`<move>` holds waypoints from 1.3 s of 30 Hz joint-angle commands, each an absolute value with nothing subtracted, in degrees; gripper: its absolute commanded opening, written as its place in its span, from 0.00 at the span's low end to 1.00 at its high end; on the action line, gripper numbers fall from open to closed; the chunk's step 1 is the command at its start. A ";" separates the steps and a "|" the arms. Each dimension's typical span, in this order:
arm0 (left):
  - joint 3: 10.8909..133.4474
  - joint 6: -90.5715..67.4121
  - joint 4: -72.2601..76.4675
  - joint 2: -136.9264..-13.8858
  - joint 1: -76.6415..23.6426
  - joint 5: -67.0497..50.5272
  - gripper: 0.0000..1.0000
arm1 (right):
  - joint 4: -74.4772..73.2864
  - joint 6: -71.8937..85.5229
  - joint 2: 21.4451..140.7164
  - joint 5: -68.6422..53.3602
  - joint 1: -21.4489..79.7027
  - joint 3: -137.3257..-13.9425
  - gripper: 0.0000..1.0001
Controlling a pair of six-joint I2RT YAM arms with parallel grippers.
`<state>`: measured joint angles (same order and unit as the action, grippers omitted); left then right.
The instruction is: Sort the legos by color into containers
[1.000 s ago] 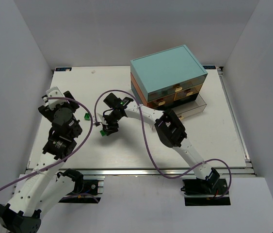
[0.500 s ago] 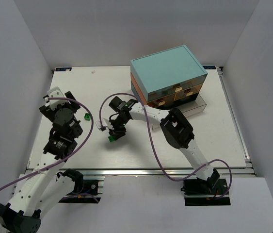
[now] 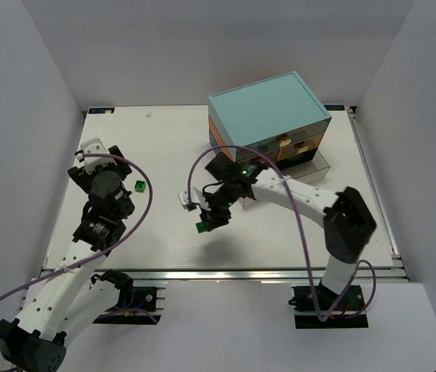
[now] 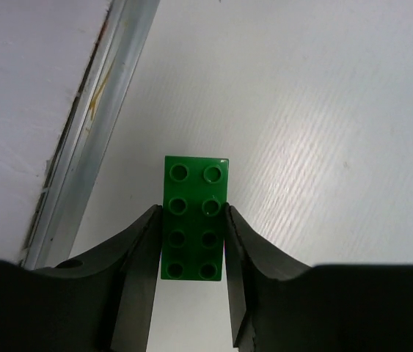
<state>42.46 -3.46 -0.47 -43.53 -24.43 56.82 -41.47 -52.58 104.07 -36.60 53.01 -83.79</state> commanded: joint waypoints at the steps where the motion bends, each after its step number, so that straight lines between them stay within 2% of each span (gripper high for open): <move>1: 41.92 -3.87 0.79 -44.56 -24.08 53.27 0.85 | -37.72 -48.18 95.92 -32.18 51.15 -77.36 0.00; 7: 43.06 -4.31 -1.74 -49.20 -24.08 46.51 0.87 | -31.56 -47.72 85.45 -21.28 45.45 -69.01 0.00; 13: 45.79 -5.18 -5.44 -55.45 -24.08 38.24 0.88 | -28.04 -56.68 79.46 -11.09 39.91 -64.52 0.00; 20: 48.51 -5.89 -9.05 -62.22 -24.08 31.99 0.91 | -23.47 -70.65 76.99 -3.53 37.00 -60.65 0.00; 26: 48.87 -6.06 -9.58 -63.72 -24.08 31.20 0.92 | -21.63 -76.29 78.92 -3.08 34.90 -59.77 0.00; 28: 48.78 -6.06 -9.40 -63.72 -24.08 31.38 0.92 | -20.57 -76.38 80.24 -2.64 35.07 -60.03 0.05; 31: 48.78 -5.98 -9.58 -64.07 -24.08 31.47 0.92 | -19.25 -76.64 82.08 -1.67 34.89 -60.21 0.22; 34: 48.87 -5.98 -9.49 -64.60 -24.08 31.20 0.93 | -18.28 -76.38 83.14 -1.58 34.80 -60.03 0.31; 35: 48.95 -5.89 -9.58 -64.77 -24.08 30.77 0.93 | -18.19 -76.38 83.32 -1.58 34.80 -60.03 0.40; 39: 50.09 -5.98 -10.81 -66.62 -24.08 29.53 0.93 | -16.61 -75.24 83.76 -1.32 34.63 -59.68 0.53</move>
<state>47.35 -5.45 -9.78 -65.95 -24.43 31.31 -19.90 -73.95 83.83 -1.89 34.94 -59.72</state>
